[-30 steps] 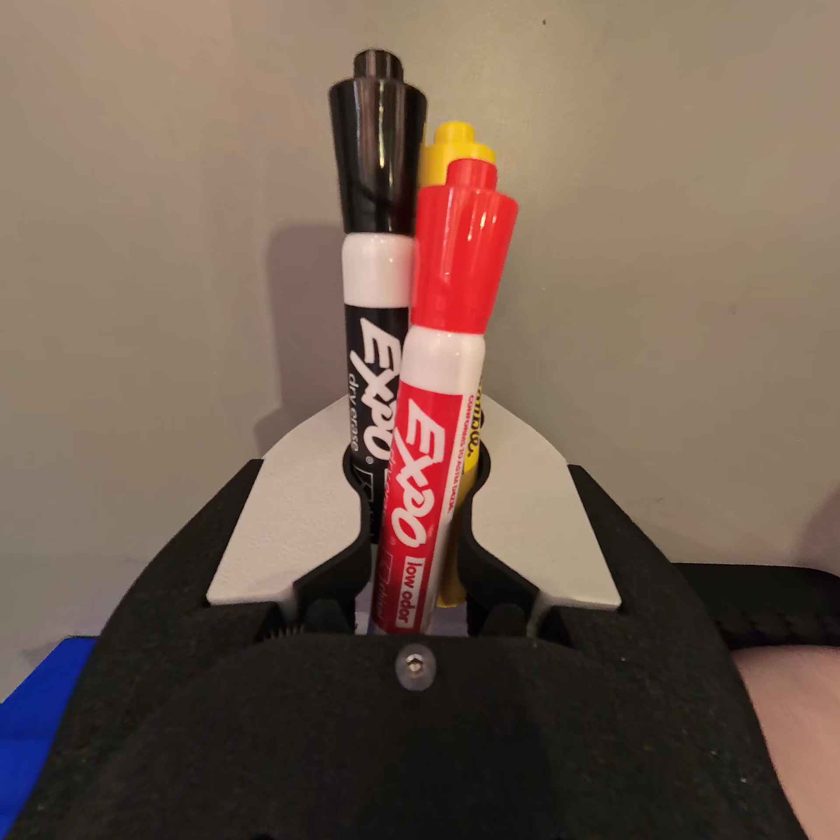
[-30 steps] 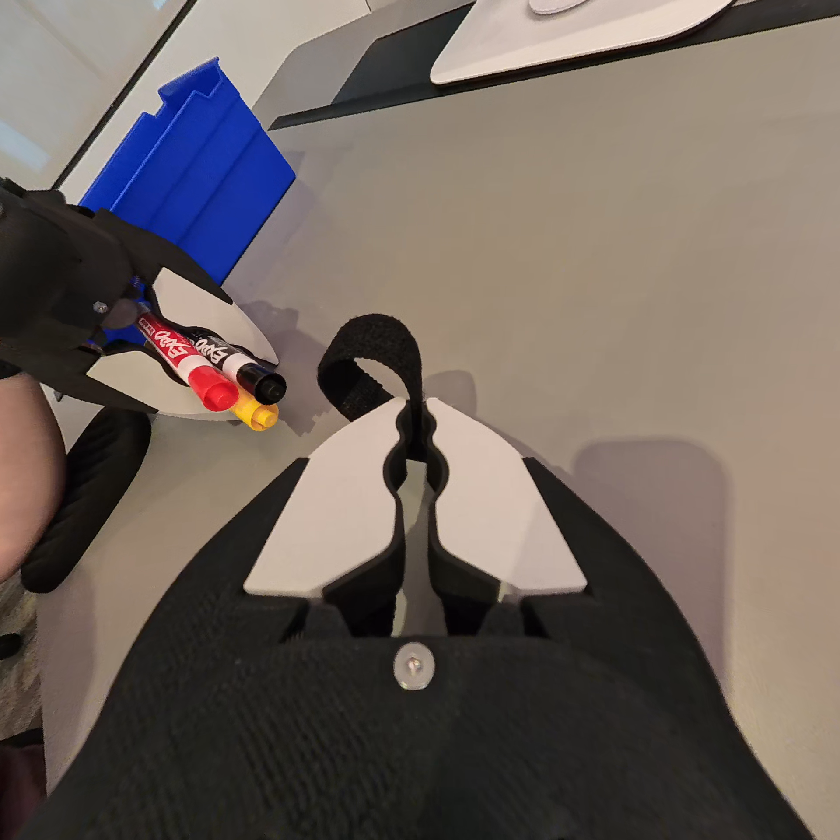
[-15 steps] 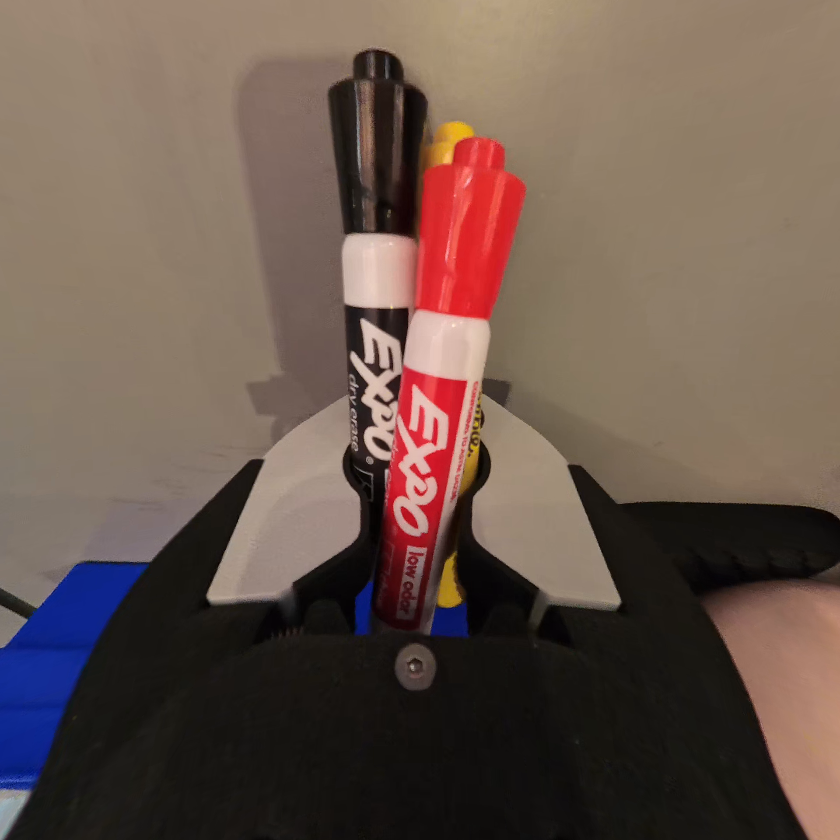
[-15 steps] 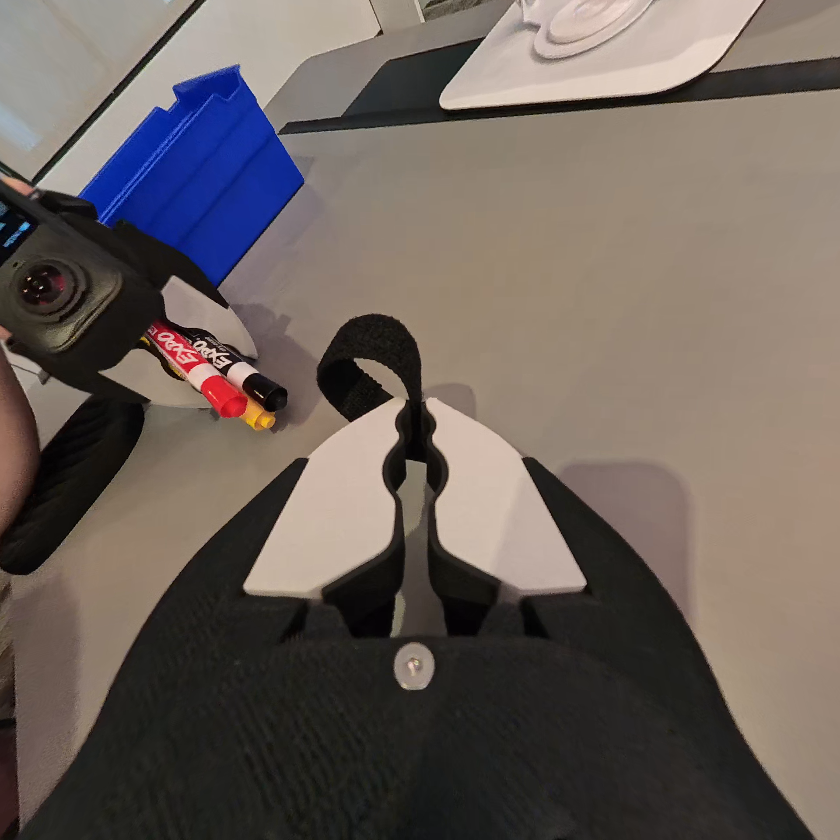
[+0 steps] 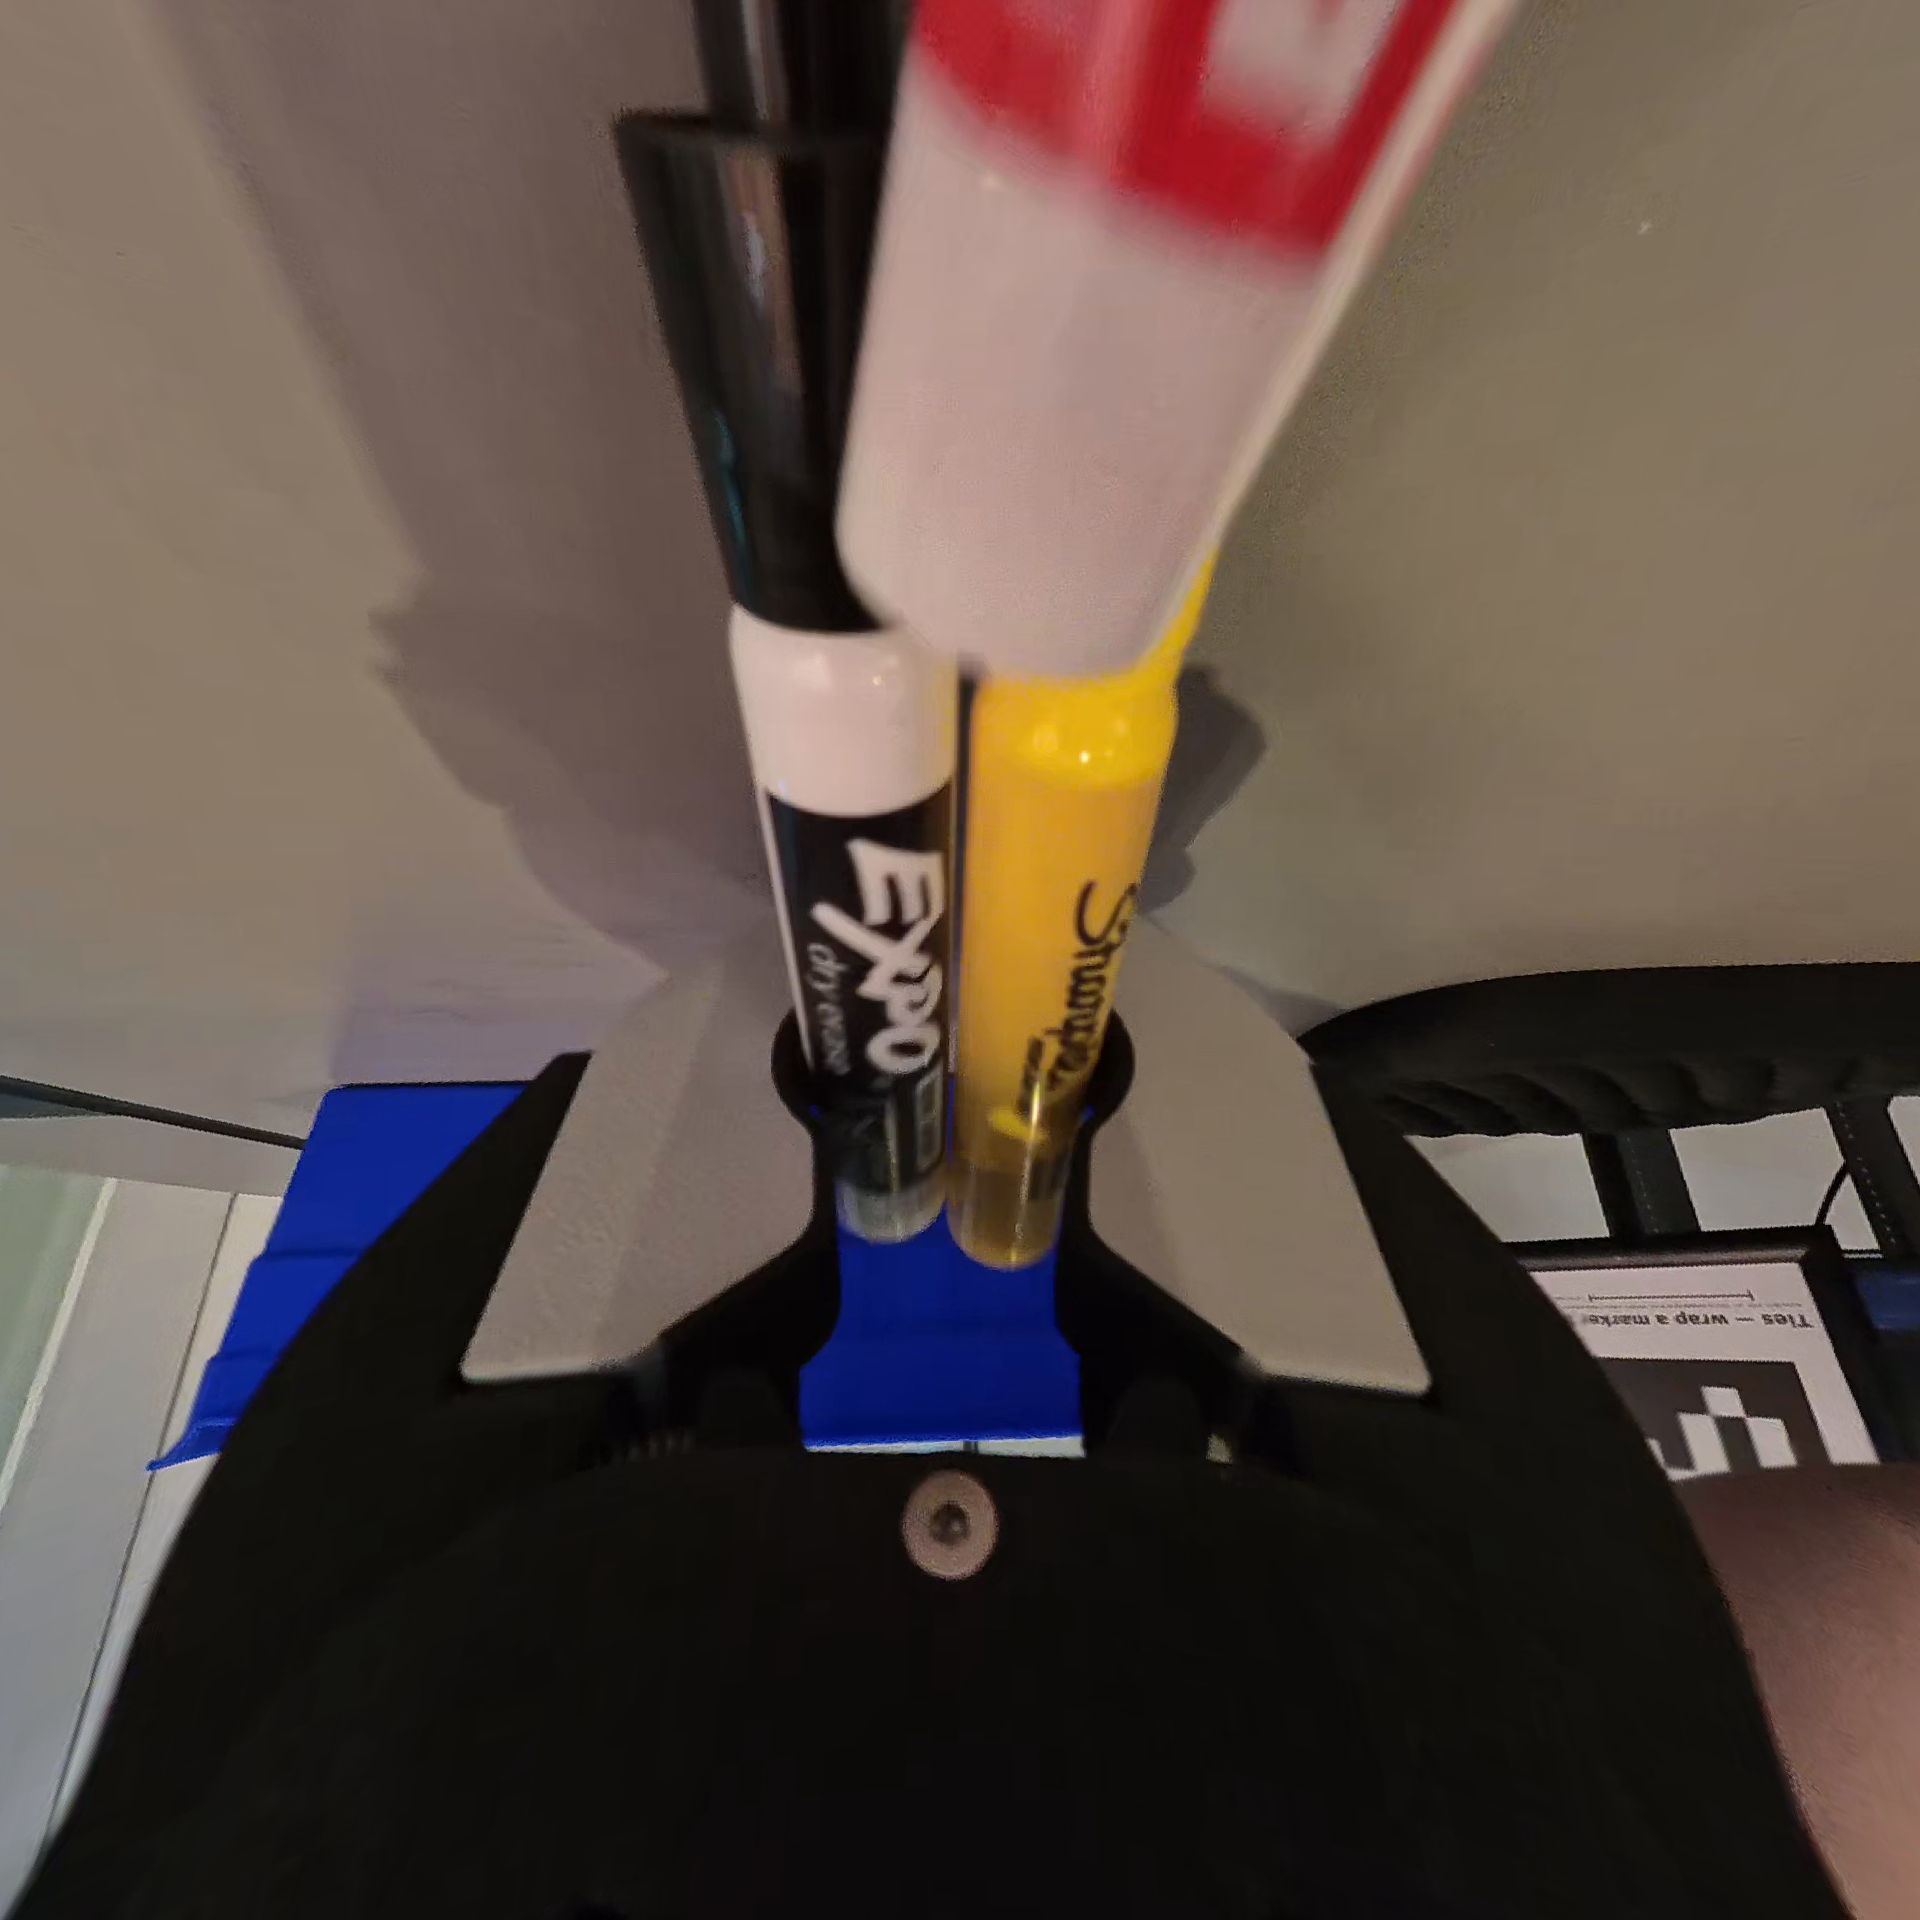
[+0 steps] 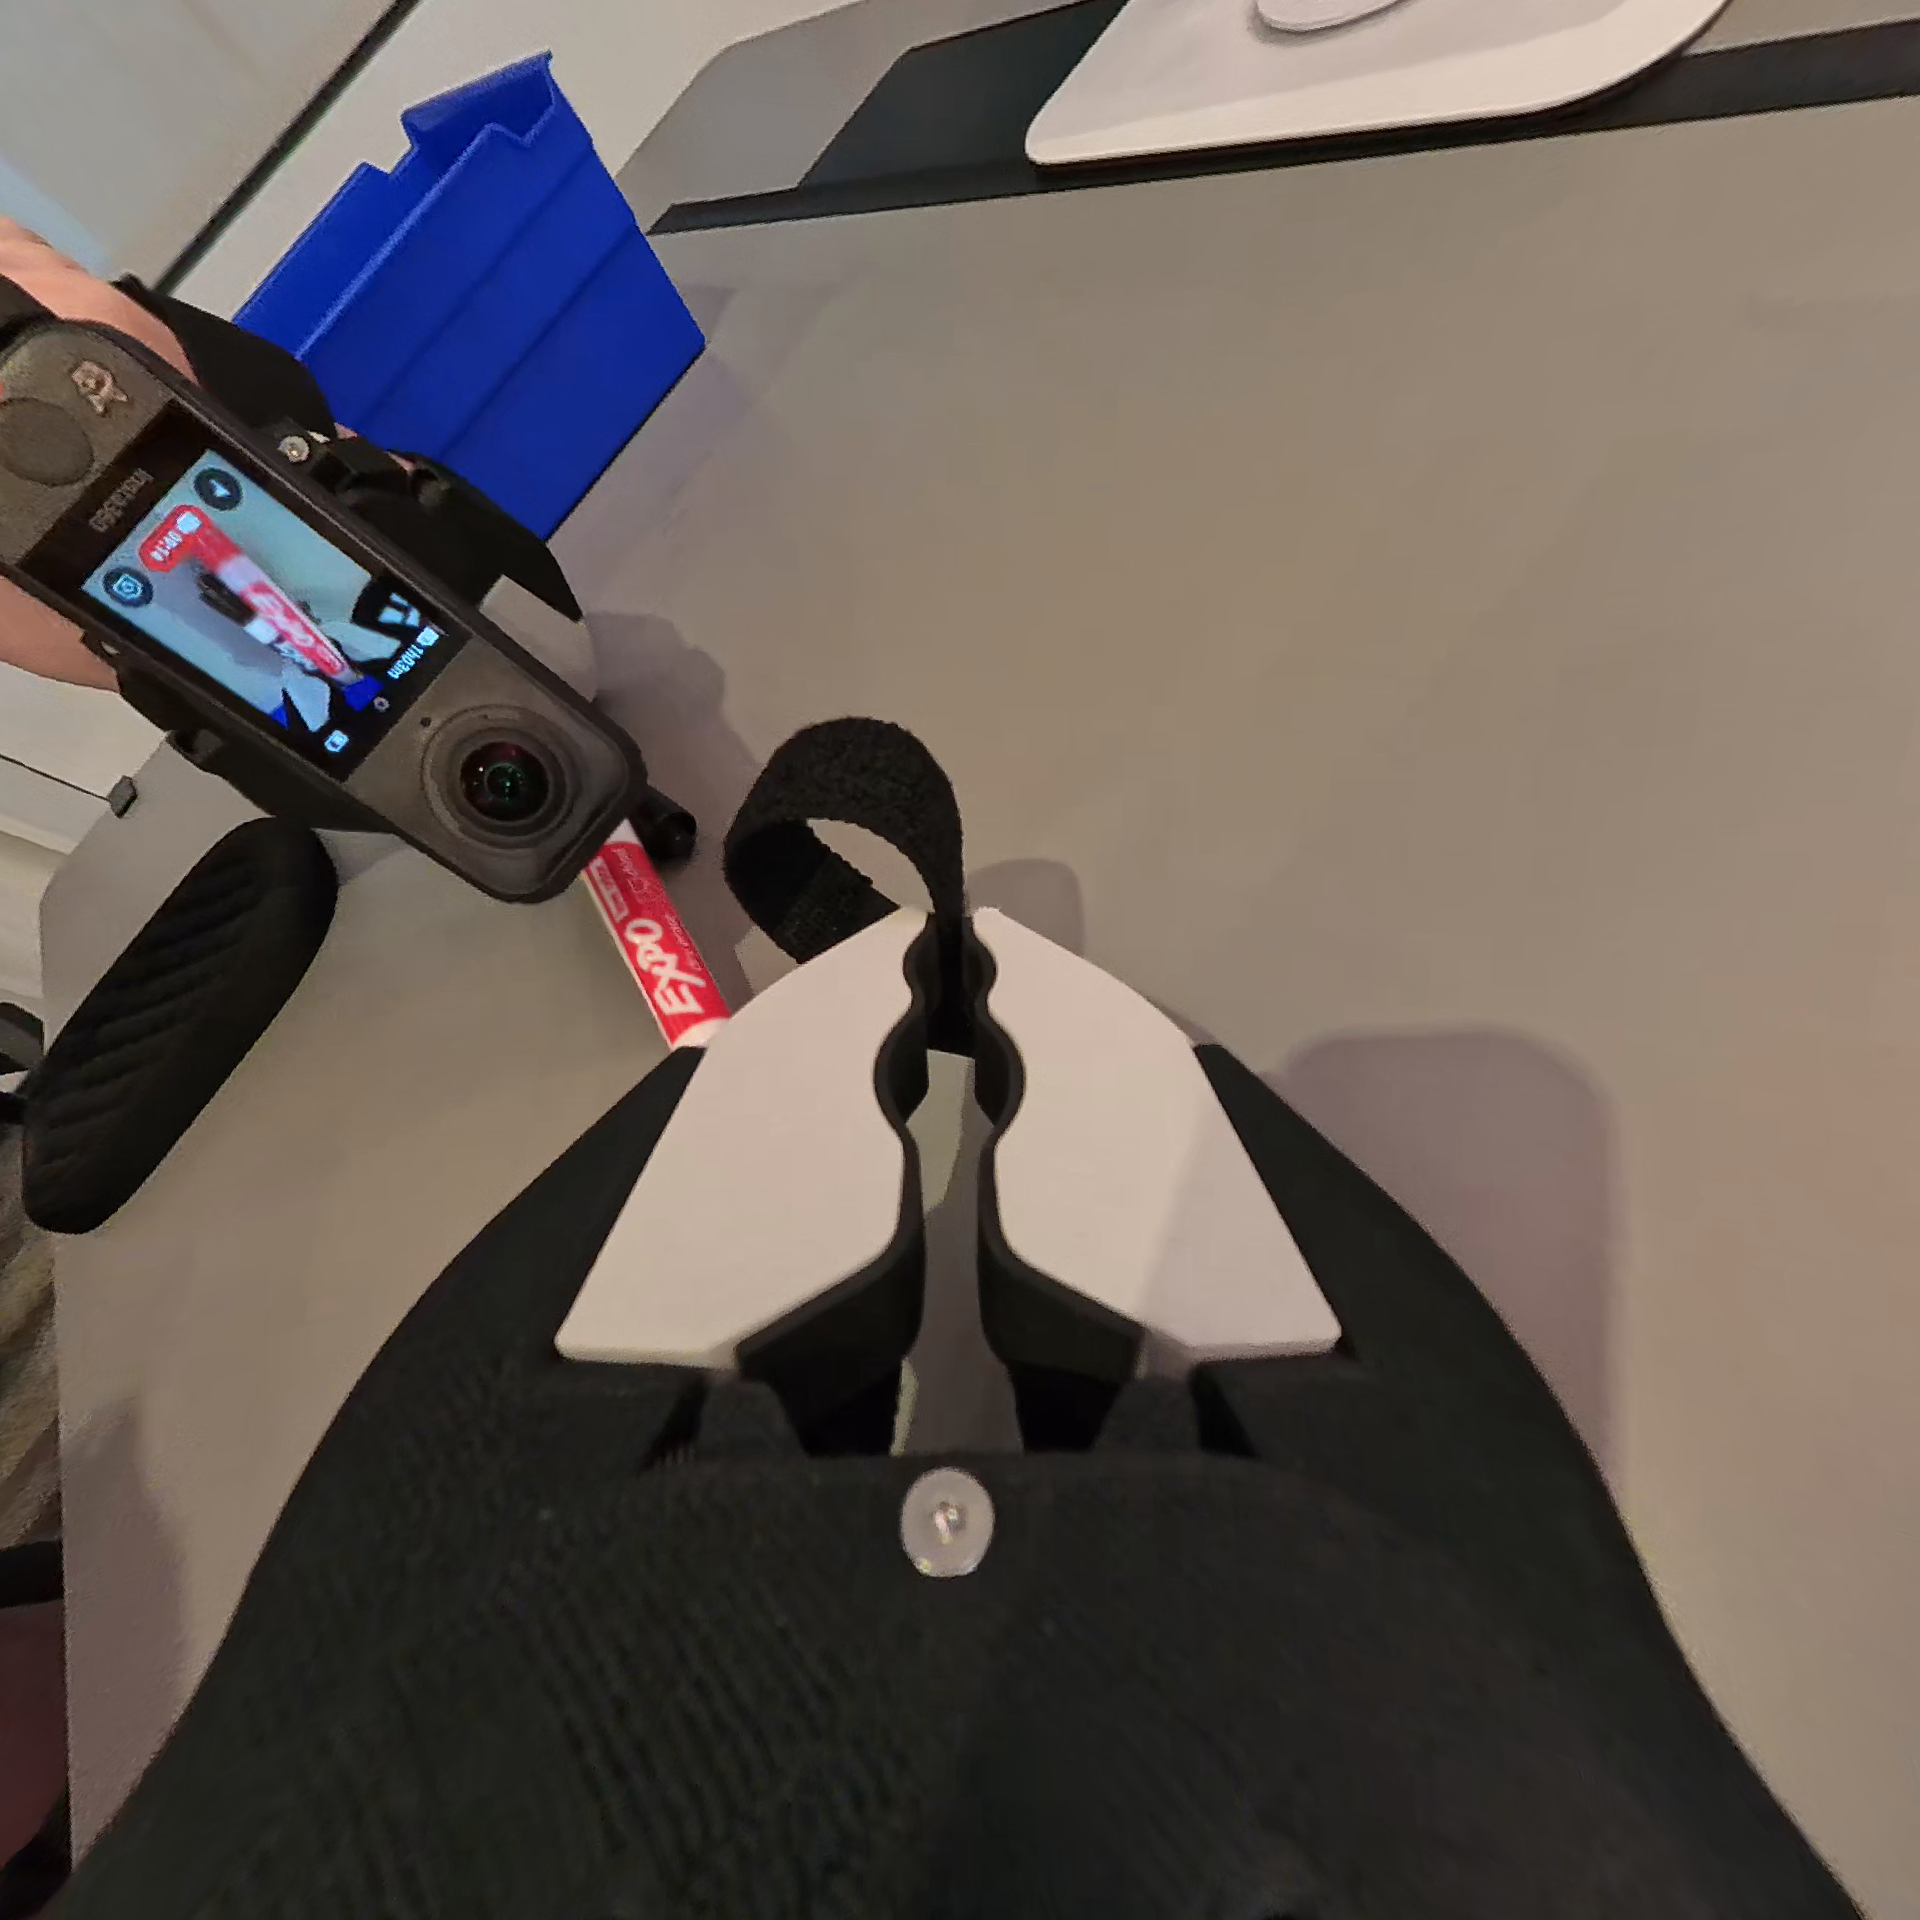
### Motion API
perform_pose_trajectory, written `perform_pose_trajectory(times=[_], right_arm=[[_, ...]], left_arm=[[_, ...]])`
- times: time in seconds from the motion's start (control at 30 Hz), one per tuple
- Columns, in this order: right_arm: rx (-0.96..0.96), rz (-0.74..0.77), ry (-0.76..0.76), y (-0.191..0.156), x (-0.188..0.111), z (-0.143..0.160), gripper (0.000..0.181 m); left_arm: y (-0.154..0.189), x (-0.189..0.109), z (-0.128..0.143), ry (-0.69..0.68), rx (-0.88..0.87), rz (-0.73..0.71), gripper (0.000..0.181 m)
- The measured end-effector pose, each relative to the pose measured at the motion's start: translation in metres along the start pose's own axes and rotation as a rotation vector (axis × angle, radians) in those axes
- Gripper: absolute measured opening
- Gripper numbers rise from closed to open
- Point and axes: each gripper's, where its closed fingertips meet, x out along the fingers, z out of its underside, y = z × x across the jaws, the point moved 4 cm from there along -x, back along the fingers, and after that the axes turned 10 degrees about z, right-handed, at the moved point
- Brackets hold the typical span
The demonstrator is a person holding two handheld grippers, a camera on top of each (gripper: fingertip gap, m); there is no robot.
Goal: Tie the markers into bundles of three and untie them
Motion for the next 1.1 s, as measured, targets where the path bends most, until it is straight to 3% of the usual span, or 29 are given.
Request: perform_pose_trajectory(times=[0.03, 0.17, 0.33, 0.43, 0.6, 0.7, 0.8, 0.9, 1.03, 1.1], right_arm=[[0.005, -0.001, -0.004, 0.001, 0.0, 0.0, 0.004], [0.018, -0.012, -0.014, 0.004, 0.001, 0.001, 0.004], [0.034, -0.007, -0.035, 0.011, 0.001, 0.003, 0.004], [0.057, -0.016, -0.053, 0.013, 0.003, 0.007, 0.004], [0.047, -0.032, -0.04, 0.01, 0.003, 0.004, 0.004], [0.078, -0.1, 0.028, -0.001, -0.003, -0.006, 0.004], [0.146, -0.251, 0.165, -0.024, -0.016, -0.024, 0.004], [0.216, -0.353, 0.266, -0.04, -0.026, -0.037, 0.004], [0.238, -0.477, 0.292, -0.054, -0.032, -0.039, 0.003], [0.216, -0.47, 0.27, -0.056, -0.03, -0.036, 0.004]], left_arm=[[0.0, 0.0, 0.0, -0.001, -0.006, 0.005, 0.06], [-0.002, 0.002, 0.0, -0.028, -0.011, 0.006, 0.089], [-0.002, -0.001, 0.001, 0.09, -0.026, -0.003, 0.101], [0.0, -0.004, 0.0, 0.222, -0.066, -0.011, 0.1], [0.001, -0.004, 0.014, 0.284, -0.085, -0.061, 0.101], [-0.001, -0.031, 0.03, 0.511, -0.152, -0.099, 0.097], [0.005, -0.084, 0.029, 0.969, -0.204, -0.138, 0.089], [0.032, -0.129, 0.008, 1.399, -0.13, -0.009, 0.072], [0.048, -0.148, -0.024, 1.527, 0.021, -0.064, 0.069], [0.047, -0.156, -0.034, 1.582, 0.067, -0.105, 0.056]])
